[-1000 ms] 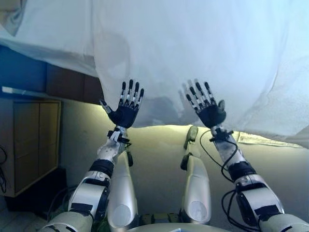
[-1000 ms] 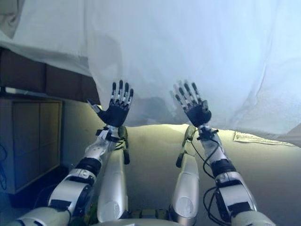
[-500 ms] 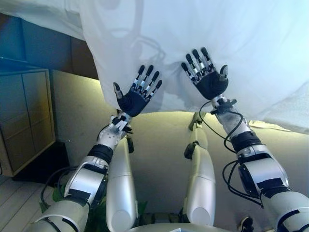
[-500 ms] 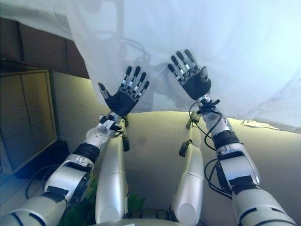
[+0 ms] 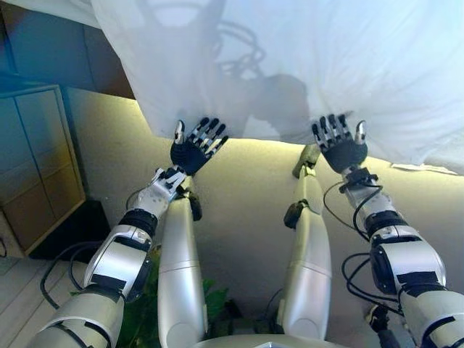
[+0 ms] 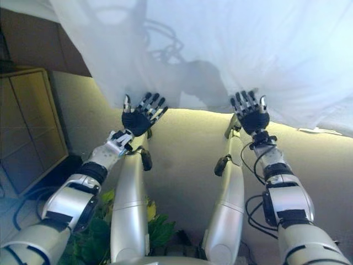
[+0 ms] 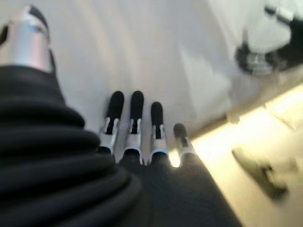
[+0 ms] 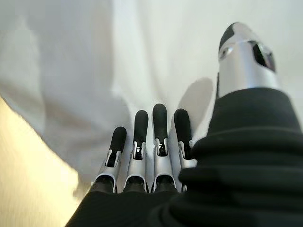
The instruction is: Make the bed neatly
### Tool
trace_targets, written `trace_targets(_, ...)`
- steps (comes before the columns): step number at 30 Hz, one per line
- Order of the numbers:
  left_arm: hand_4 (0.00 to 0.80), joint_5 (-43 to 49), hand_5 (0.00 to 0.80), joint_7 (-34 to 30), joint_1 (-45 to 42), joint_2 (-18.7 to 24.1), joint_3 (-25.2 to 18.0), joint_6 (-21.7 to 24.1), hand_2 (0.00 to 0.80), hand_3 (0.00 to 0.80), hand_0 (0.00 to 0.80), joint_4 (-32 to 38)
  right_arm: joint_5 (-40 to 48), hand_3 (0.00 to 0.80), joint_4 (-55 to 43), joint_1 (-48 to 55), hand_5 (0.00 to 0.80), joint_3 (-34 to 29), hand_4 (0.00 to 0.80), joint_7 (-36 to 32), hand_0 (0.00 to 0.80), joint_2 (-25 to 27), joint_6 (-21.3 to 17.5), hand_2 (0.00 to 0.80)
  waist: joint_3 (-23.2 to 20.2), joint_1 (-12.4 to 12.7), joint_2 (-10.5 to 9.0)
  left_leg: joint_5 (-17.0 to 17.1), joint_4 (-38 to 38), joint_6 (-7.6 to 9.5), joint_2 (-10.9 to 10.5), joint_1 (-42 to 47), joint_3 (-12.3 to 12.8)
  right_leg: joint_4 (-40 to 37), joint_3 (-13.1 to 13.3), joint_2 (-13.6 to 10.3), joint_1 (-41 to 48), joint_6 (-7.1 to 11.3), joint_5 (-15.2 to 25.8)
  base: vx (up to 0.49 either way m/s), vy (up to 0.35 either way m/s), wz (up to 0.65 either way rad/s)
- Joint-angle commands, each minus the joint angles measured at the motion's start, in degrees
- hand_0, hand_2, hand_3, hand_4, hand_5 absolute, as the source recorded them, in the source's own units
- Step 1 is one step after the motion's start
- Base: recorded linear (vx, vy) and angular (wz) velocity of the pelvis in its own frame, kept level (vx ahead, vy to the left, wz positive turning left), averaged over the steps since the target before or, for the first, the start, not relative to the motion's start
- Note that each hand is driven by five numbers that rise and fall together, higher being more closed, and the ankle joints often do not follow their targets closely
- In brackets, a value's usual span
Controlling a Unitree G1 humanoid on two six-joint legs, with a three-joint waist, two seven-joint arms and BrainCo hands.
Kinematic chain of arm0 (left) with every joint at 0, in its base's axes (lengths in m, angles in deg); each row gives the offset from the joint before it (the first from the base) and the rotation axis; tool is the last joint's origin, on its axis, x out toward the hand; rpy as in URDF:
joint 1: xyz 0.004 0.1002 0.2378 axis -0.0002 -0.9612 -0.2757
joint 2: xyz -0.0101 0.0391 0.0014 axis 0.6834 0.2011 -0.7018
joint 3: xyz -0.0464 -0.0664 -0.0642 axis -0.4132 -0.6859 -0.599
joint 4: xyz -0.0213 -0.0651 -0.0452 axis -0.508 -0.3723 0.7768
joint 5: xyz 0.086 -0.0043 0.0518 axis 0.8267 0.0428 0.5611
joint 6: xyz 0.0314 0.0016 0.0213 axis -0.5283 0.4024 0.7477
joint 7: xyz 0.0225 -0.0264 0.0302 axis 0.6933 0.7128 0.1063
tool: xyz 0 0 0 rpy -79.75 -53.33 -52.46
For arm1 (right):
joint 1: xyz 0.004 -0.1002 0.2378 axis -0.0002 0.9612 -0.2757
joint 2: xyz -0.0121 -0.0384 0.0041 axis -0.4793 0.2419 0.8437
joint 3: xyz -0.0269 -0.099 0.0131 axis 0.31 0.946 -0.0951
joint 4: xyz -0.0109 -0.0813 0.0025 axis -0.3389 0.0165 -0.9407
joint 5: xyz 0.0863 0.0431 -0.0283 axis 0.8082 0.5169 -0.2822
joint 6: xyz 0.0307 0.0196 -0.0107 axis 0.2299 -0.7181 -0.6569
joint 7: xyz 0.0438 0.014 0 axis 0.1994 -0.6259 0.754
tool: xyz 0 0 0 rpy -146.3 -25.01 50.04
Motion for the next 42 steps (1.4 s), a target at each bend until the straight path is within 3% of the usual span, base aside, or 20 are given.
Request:
trace_targets(1,0.0,1.6,0.0,-0.3,-1.7,-0.3,-2.6,1.7,0.0,0.0,0.0,0.2,3.1,0.0,-2.1,3.8,0.0,-2.2,0.0,1.6,0.0,7.1,-0.3,0.0,0.2,-1.8,5.69,7.7,-5.2,-1.26,1.2,-1.5,-1.3,7.4,2.0,-1.7,-3.3,2.99,-1.6,-0.019,0.161,-0.07)
trace_targets(8,0.0,-2.8,0.0,12.3,-2.4,0.9,-3.5,11.5,0.0,0.0,0.0,1.6,8.2,0.0,0.2,8.5,0.0,-5.0,0.0,6.3,0.0,8.7,-2.2,0.0,0.2,-2.1,6.34,7.9,-5.9,-1.1,1.6,-1.9,-0.2,7.8,2.7,-1.9,-4.4,2.89,-2.4,-0.001,0.056,-0.06)
trace_targets(11,0.0,-4.8,0.0,17.0,-6.1,2.9,-7.3,15.2,0.0,0.0,0.0,2.5,11.1,0.0,-1.5,12.1,0.0,-7.2,0.0,10.0,0.0,10.1,-2.6,0.0,0.2,-2.1,6.72,8.0,-6.0,-1.09,1.4,-0.8,0.1,7.7,2.6,-2.3,-3.3,2.78,-2.7,0.014,0.036,0.01)
trace_targets(14,0.0,-5.1,0.0,14.9,-9.9,2.9,-9.8,15.2,0.0,0.0,0.0,3.5,11.8,0.0,-2.9,17.1,0.0,-9.1,0.0,9.7,0.0,10.2,-3.6,0.0,0.2,-2.4,7.16,8.2,-6.5,-1.02,1.1,0.7,0.6,7.9,3.1,-2.2,-2.4,2.48,-3.0,0.031,0.077,0.03)
trace_targets(18,0.0,-2.7,0.0,13.7,-15.2,1.7,-10.2,16.4,0.0,0.0,0.0,2.7,13.8,0.0,-0.6,24.0,0.0,-11.3,0.0,8.4,0.0,9.1,-3.4,0.0,0.2,-2.6,7.25,8.3,-7.1,-0.86,0.6,3.6,0.9,7.4,3.1,-2.0,0.4,2.26,-3.2,0.031,0.004,-0.03)
trace_targets(25,0.0,-1.2,0.0,11.8,-22.2,1.4,-13.9,12.5,0.0,0.0,0.0,0.1,13.1,0.0,4.5,31.7,0.0,-16.0,0.0,8.8,0.0,9.9,0.9,0.0,0.2,-3.0,7.36,8.1,-9.3,-0.61,0.9,12.6,2.2,6.1,2.3,-2.3,8.3,2.32,-3.7,0.047,0.004,-0.01)
trace_targets(34,0.0,-4.7,0.0,9.1,-30.1,0.1,-19.3,8.5,0.0,0.0,0.0,0.4,12.8,0.0,6.0,37.2,0.0,-20.1,0.0,4.1,0.0,6.6,2.3,0.0,0.2,-3.0,6.08,6.4,-12.7,-0.34,0.5,27.9,3.0,3.1,0.3,-3.0,23.7,2.44,-3.8,0.052,-0.069,0.01)
trace_targets(38,0.0,-2.8,0.0,7.5,-32.0,-1.2,-21.6,8.7,0.0,0.0,0.0,4.4,4.4,0.0,4.1,37.7,0.0,-20.8,0.0,-1.4,0.0,3.7,-1.6,0.0,-0.2,-2.3,4.69,5.5,-15.0,-0.06,0.3,37.5,2.8,0.5,-0.9,-2.9,33.3,2.39,-3.5,0.082,-0.142,0.02)
trace_targets(42,0.0,-0.3,0.0,7.7,-34.7,-1.5,-20.8,10.6,0.0,0.0,0.0,9.3,-2.0,0.0,1.6,39.0,0.0,-19.0,0.0,-4.7,0.0,0.8,-6.2,0.0,-4.9,-0.9,2.98,4.6,-17.7,-0.12,1.3,43.4,2.5,-2.9,-2.6,-1.9,40.3,2.35,-3.5,0.15,-0.206,0.06)
